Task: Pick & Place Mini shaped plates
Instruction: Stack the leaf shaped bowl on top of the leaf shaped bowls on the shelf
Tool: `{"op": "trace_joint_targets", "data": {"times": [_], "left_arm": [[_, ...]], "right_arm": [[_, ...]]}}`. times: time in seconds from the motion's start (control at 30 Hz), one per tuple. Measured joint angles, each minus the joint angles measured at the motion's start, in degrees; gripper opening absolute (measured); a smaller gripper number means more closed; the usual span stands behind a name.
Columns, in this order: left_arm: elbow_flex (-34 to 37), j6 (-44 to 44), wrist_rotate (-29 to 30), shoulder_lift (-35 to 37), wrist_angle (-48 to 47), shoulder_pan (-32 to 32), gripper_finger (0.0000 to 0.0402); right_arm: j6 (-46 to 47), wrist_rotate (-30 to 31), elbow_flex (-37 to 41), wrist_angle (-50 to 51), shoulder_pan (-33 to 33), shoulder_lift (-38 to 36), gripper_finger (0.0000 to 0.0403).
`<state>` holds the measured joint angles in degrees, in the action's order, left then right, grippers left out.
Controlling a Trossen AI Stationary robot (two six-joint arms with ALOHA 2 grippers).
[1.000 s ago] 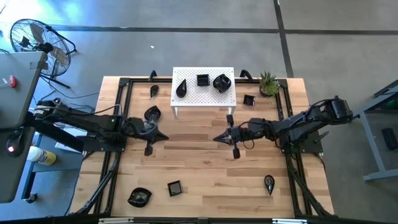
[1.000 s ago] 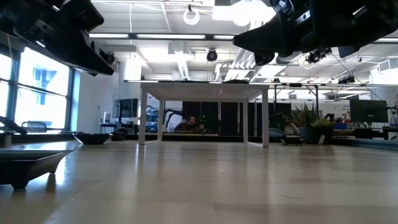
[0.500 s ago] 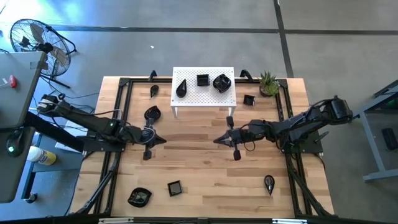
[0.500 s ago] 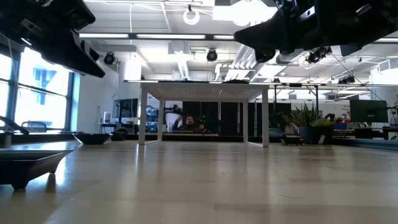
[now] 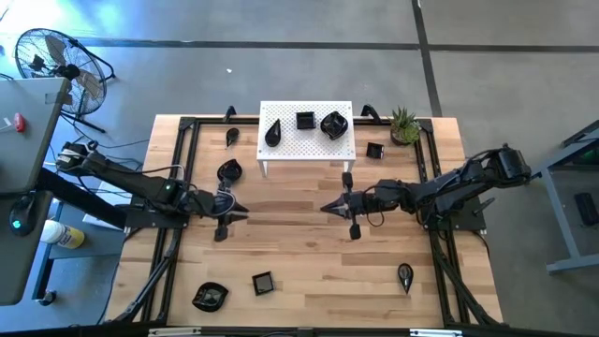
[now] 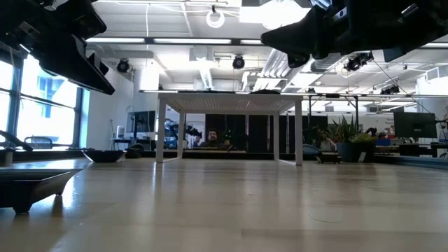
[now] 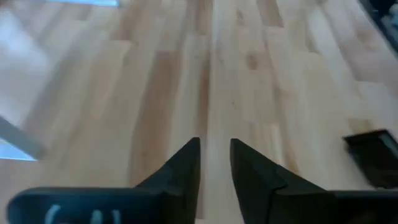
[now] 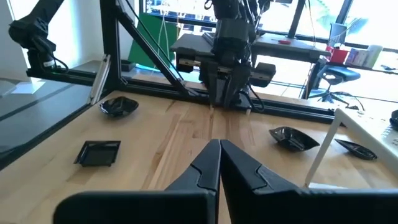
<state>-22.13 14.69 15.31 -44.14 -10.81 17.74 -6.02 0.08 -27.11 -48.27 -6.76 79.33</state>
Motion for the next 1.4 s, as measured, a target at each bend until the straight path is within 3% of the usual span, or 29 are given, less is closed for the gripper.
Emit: {"op": "trace_joint_targets", "data": {"times": [0.3,0.63,0.8,1.17,1.4], "left_arm": [[-0.65,2.02,-7.81,-5.41,-0.95,0.0,0.0101],[-12.7,4.5,-20.58,-18.4,-12.18,0.06,0.0101],[-17.38,8.52,-25.61,-21.9,-18.94,4.14,0.0101],[-19.21,27.56,-27.3,-26.91,-19.9,18.36,0.0101],[-19.21,32.65,-26.54,-29.99,-16.22,22.76,0.0101]], "right_arm": [[0.0,0.0,0.0,1.25,0.02,0.0,0.0007],[-0.21,-0.13,0.0,2.18,0.02,0.0,0.0002],[0.0,-2.73,0.0,2.1,0.02,0.0,0.0006],[-0.31,-2.94,-0.02,2.38,0.02,0.0,0.0004],[-0.42,-3.52,-0.02,2.62,0.02,0.0,0.0003]]}}
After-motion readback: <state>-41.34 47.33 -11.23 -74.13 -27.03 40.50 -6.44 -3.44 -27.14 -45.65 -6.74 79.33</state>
